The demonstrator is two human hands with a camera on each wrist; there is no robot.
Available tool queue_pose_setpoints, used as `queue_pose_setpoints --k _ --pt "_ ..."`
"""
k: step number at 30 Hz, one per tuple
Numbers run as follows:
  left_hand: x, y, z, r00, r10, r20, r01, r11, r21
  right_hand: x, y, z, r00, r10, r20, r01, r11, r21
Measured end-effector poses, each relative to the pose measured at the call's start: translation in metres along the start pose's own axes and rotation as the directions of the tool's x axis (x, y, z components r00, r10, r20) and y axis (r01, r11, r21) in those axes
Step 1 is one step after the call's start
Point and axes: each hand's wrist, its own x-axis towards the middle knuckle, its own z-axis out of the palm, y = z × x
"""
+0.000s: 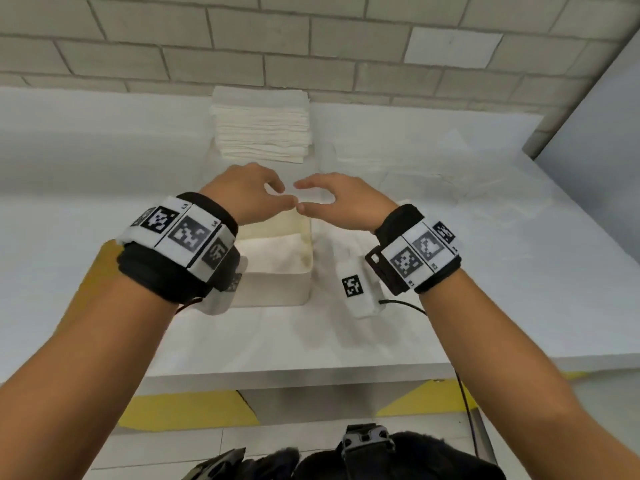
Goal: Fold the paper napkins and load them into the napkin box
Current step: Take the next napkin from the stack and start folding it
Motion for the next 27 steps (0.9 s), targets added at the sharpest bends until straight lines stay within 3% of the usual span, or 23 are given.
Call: queue_pose_setpoints --k 5,10,14,18,23,27 --pt "0.012 0.066 0.037 0.993 0.113 0.035 -0.108 0.987 -0.118 -0.03 0.076 -0.034 0.989 0.144 -0.03 -0.144 0.989 0.03" --pt "0.045 0.125 0.085 0.989 0.134 0.068 -0.122 0.98 -0.159 -0.052 0.176 -0.067 0.931 0.365 0.025 -0.364 0.931 -0.016" --pt "0.078 0.144 0.127 0.992 -0.001 0.127 0.03 0.974 -0.224 -0.063 0.244 -0.073 0.894 0.436 0.1 -0.439 0.898 0.011" --pt "0.102 0.139 0.155 0.974 -0.169 0.153 0.203 0.949 -0.24 -0.059 0.277 -0.07 0.894 0.411 0.181 -0.423 0.905 0.034" --pt "0.124 0.127 0.168 0.925 -0.37 0.085 0.378 0.919 -0.112 -0.038 0.284 -0.067 0.914 0.338 0.226 -0.361 0.93 0.073" --pt "0.141 0.119 0.168 0.853 -0.52 0.027 0.52 0.854 0.017 -0.008 0.267 -0.068 0.929 0.289 0.231 -0.308 0.95 0.049"
